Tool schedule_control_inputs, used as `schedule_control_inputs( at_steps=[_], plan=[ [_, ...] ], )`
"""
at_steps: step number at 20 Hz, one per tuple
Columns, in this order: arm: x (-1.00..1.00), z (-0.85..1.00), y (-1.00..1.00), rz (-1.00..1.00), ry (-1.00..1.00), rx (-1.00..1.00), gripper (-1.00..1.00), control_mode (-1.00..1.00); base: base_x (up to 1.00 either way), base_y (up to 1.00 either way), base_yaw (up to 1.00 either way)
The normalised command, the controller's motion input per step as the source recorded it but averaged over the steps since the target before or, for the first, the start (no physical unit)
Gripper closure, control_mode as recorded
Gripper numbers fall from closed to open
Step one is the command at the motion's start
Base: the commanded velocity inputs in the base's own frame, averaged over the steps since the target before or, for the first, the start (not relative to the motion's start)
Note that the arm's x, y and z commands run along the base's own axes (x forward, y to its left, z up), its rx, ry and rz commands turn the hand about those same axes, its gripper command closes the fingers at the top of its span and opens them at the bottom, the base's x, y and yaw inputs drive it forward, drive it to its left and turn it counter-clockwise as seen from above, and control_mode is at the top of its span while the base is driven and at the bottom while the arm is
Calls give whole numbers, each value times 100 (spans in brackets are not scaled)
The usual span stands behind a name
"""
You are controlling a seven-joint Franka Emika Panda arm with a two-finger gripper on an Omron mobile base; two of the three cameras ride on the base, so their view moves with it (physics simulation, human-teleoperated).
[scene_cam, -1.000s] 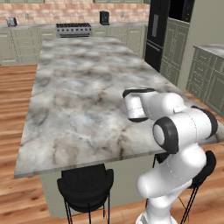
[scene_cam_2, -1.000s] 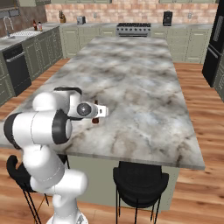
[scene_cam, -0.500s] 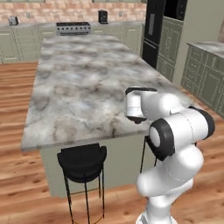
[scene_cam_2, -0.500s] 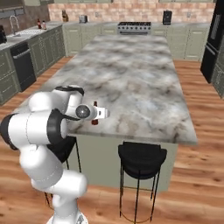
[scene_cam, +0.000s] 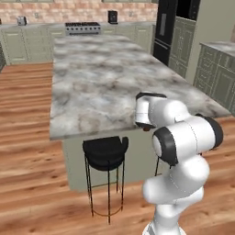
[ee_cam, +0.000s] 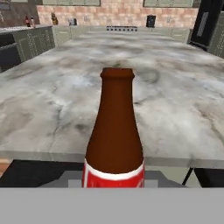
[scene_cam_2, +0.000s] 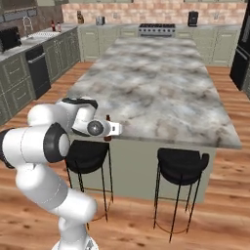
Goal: Place the large bottle from the dining counter next to the other large bottle outside the sink, and place the small bottle from the dining counter next to the other small bottle inside the sink.
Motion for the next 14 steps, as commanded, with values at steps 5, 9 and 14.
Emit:
schedule_control_inputs(
  at_steps=[5,9,14],
  plan=[
    [0,0,0,0,0,0,100,100,1,100,7],
    [0,0,0,0,0,0,100,100,15,100,10],
    [0,0,0,0,0,0,100,100,30,100,15]
  ],
)
